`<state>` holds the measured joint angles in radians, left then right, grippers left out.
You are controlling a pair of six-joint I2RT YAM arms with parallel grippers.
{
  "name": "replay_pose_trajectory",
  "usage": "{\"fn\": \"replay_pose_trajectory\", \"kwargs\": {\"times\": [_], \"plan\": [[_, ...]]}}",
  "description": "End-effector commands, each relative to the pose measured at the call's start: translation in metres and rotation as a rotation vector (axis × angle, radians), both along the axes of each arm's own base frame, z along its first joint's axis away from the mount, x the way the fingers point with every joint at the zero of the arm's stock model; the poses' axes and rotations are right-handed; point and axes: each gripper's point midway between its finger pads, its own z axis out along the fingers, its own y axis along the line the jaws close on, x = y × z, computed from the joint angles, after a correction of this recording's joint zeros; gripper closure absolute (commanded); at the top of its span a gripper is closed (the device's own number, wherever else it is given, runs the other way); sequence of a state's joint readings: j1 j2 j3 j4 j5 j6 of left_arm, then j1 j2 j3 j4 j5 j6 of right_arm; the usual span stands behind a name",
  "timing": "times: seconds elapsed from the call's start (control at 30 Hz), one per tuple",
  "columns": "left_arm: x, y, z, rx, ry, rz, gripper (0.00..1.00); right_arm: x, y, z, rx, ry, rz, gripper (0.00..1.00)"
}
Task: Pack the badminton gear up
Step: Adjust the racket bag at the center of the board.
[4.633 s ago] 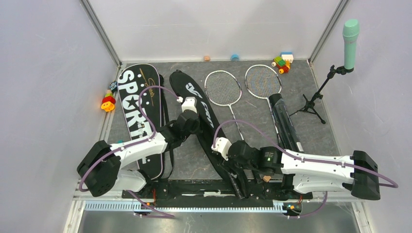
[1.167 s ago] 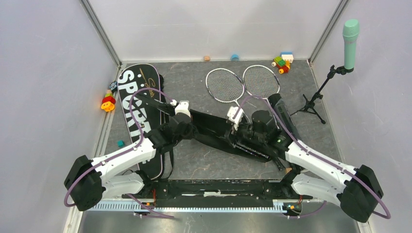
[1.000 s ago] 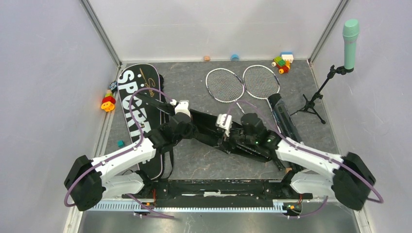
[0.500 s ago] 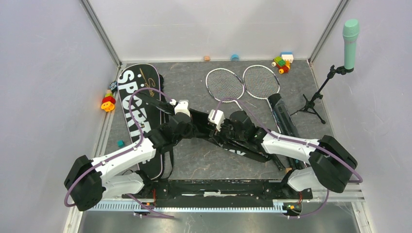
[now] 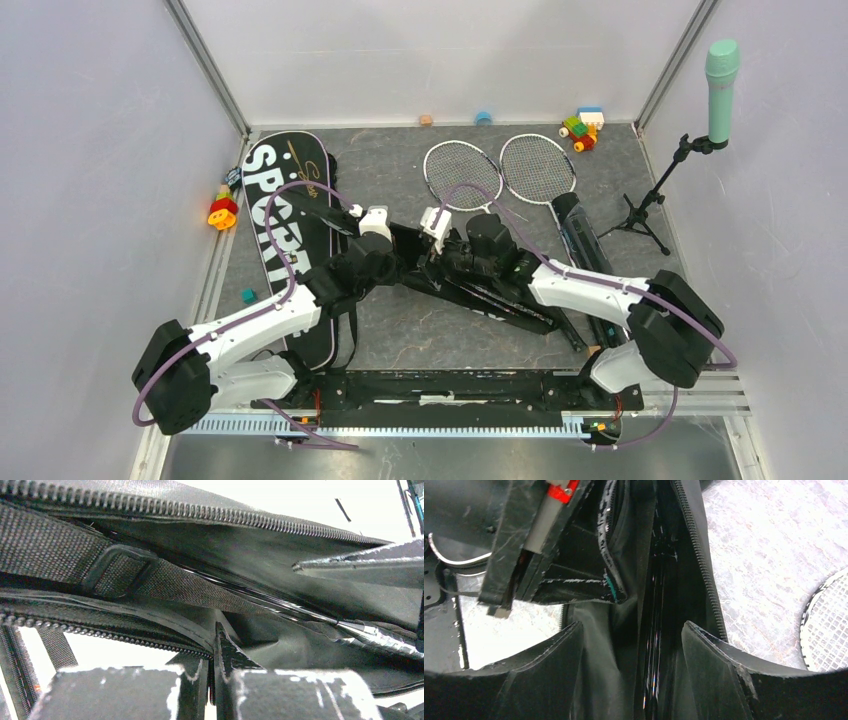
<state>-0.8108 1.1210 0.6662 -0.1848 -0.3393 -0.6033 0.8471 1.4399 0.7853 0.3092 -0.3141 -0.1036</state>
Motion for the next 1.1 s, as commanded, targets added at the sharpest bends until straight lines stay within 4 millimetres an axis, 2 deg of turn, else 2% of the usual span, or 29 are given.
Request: {"fn": "replay_pose_trajectory", "kwargs": {"times": [0.0,0.07,0.13,0.17,0.2,0.27,0.3,0.33,0.4,0.47,0.53,0.63,0.83,0.9,0.97,1.07], "plan": [[0.009,-0.001,0.015,-0.045,-0.054,0.036,0.98,0.024,0.004,0.007,-0.004,-0.061,-0.071,0.25],[0.009,0.000,0.017,-0.045,-0.061,0.041,0.98,0.024,-0.001,-0.010,-0.049,-0.037,-0.085,0.27],[0.011,0.002,0.018,-0.036,-0.069,0.049,0.98,0.018,-0.004,-0.025,-0.077,-0.004,-0.072,0.35],[0.012,0.003,0.018,-0.032,-0.072,0.054,0.98,0.013,-0.008,-0.030,-0.088,0.021,-0.072,0.47],[0.013,0.004,0.019,-0.026,-0.077,0.062,0.98,0.008,-0.011,-0.035,-0.100,0.052,-0.067,0.63],[0.016,0.008,0.015,-0.005,-0.079,0.083,0.98,-0.006,-0.017,-0.034,-0.111,0.100,-0.046,0.88],[0.019,0.011,0.014,0.005,-0.080,0.101,0.98,-0.013,-0.022,-0.027,-0.106,0.110,-0.041,0.93],[0.027,0.021,0.010,0.033,-0.082,0.151,0.98,-0.028,-0.048,-0.014,-0.149,0.148,-0.087,1.00],[0.031,0.029,0.007,0.050,-0.086,0.189,0.98,-0.029,-0.073,0.001,-0.193,0.139,-0.176,1.00],[0.035,0.035,0.004,0.068,-0.088,0.216,0.98,-0.027,-0.098,0.025,-0.227,0.113,-0.266,1.00],[0.038,0.039,0.000,0.084,-0.082,0.229,0.98,-0.028,-0.112,0.054,-0.219,0.086,-0.308,1.00],[0.041,0.042,-0.003,0.100,-0.080,0.244,0.98,-0.031,-0.118,0.088,-0.192,0.052,-0.315,1.00],[0.044,0.049,-0.011,0.133,-0.056,0.268,0.98,-0.024,-0.129,0.125,-0.185,-0.024,-0.362,1.00],[0.044,0.049,-0.012,0.134,-0.053,0.266,0.98,-0.026,-0.125,0.118,-0.188,-0.017,-0.335,1.00],[0.044,0.046,-0.011,0.123,-0.055,0.256,0.98,-0.035,-0.112,0.092,-0.184,0.028,-0.250,0.93],[0.045,0.044,-0.010,0.121,-0.056,0.245,0.98,-0.069,-0.083,0.045,-0.174,0.154,-0.016,0.86]]}}
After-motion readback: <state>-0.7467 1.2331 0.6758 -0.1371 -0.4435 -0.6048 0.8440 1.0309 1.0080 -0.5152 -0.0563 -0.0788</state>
